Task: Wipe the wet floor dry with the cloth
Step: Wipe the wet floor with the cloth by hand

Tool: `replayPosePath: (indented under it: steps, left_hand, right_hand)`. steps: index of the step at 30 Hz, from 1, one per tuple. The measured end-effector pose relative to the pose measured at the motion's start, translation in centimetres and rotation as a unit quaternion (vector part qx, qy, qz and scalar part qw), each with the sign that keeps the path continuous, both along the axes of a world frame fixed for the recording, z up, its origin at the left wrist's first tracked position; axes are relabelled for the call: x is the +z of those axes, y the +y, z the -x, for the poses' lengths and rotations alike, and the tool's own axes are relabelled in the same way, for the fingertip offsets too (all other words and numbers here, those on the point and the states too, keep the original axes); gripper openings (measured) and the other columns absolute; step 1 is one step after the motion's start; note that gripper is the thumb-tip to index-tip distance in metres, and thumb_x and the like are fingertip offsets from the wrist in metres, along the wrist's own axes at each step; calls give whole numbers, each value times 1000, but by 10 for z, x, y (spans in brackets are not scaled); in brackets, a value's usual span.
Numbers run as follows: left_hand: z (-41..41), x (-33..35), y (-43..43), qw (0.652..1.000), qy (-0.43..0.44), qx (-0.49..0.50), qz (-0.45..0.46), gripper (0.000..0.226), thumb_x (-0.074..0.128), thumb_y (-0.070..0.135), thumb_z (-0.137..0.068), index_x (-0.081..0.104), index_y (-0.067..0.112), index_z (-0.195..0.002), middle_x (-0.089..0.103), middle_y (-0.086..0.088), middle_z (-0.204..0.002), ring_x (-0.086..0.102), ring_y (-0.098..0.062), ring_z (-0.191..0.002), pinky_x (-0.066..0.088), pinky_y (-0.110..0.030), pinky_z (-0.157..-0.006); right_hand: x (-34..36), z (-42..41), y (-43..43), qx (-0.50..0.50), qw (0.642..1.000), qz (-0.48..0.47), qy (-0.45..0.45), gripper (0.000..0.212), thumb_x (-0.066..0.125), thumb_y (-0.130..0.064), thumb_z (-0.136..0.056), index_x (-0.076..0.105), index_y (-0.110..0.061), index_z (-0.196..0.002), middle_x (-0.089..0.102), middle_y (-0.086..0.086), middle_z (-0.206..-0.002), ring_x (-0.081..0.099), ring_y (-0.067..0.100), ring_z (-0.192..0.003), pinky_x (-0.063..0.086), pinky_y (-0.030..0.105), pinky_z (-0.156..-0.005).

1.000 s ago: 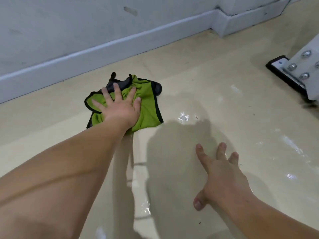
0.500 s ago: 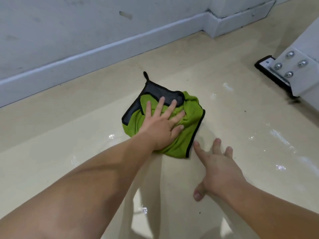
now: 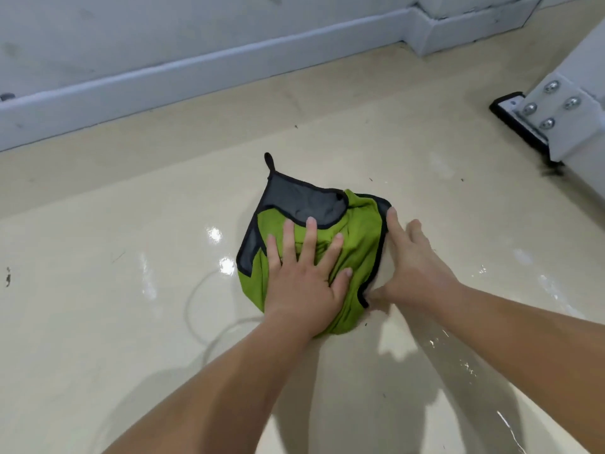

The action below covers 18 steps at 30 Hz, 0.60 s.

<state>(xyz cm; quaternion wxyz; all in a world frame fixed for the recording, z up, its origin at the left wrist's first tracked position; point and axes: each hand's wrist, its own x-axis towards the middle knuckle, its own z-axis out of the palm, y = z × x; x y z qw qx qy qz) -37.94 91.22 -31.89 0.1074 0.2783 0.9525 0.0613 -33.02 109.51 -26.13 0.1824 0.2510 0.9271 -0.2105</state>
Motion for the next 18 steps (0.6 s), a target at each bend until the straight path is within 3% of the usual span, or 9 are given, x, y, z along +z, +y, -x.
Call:
replayPosePath:
  steps: [2,5,8,11,13,15,16,18]
  left_hand:
    - [-27,1,3,1000,-12,9,3,66,7,68,-102,3,45,-164,-15,-7,-175,-23,-44,-156,-15,-67,-120]
    - [-69,5,14,999,-42,-3,10,68,5,67,-102,-3,42,-165,-24,-9,-172,-32,-45,-152,-19,-69,-118]
    - [-105,12,22,994,-68,-73,47,69,3,69,-102,-12,41,-163,-35,-8,-168,-42,-45,-147,-22,-70,-115]
    - [-114,24,13,981,-82,-166,62,67,4,70,-102,-14,45,-162,-33,-5,-169,-40,-42,-148,-22,-67,-118]
    - [-103,30,-3,978,-79,-191,28,63,16,64,-105,1,46,-164,-18,-6,-174,-24,-42,-156,-11,-63,-124]
    - [-90,43,-23,981,-25,-191,27,62,38,48,-103,24,37,-163,8,-15,-174,4,-47,-158,11,-62,-126]
    - [-84,54,-33,982,-7,-180,56,63,46,40,-101,29,32,-161,13,-17,-173,10,-47,-157,15,-60,-125]
    - [-73,77,-50,982,-28,-148,113,61,49,34,-101,30,27,-159,7,-14,-173,5,-41,-158,11,-54,-127]
  right_hand:
    - [10,-13,9,12,999,36,-1,148,90,-26,-56,-17,-45,-156,-11,-2,-168,35,31,-147,48,44,-105]
    - [31,-33,16,63,997,32,14,113,69,-2,-77,-2,-26,-163,-3,6,-170,10,22,-157,31,32,-117]
    - [44,-60,15,108,994,2,9,105,60,-3,-78,2,-24,-163,-3,-1,-171,12,15,-156,36,31,-115]
    - [50,-86,13,196,980,-19,-25,99,52,-4,-80,2,-26,-163,-4,-9,-169,12,10,-155,38,30,-115]
    - [44,-96,9,223,974,-29,-35,97,49,-8,-83,-3,-26,-163,-14,-9,-169,3,11,-157,34,30,-118]
    - [32,-98,-2,251,967,-25,-29,92,50,-17,-89,-6,-21,-163,-18,-3,-169,-10,16,-157,25,36,-124]
    - [25,-99,-10,279,960,-26,-14,90,50,-25,-92,-6,-18,-162,-18,2,-169,-14,20,-156,20,41,-125]
    - [12,-98,-29,373,926,-55,9,91,46,-48,-95,-7,-17,-162,-20,8,-169,-20,27,-155,7,53,-126]
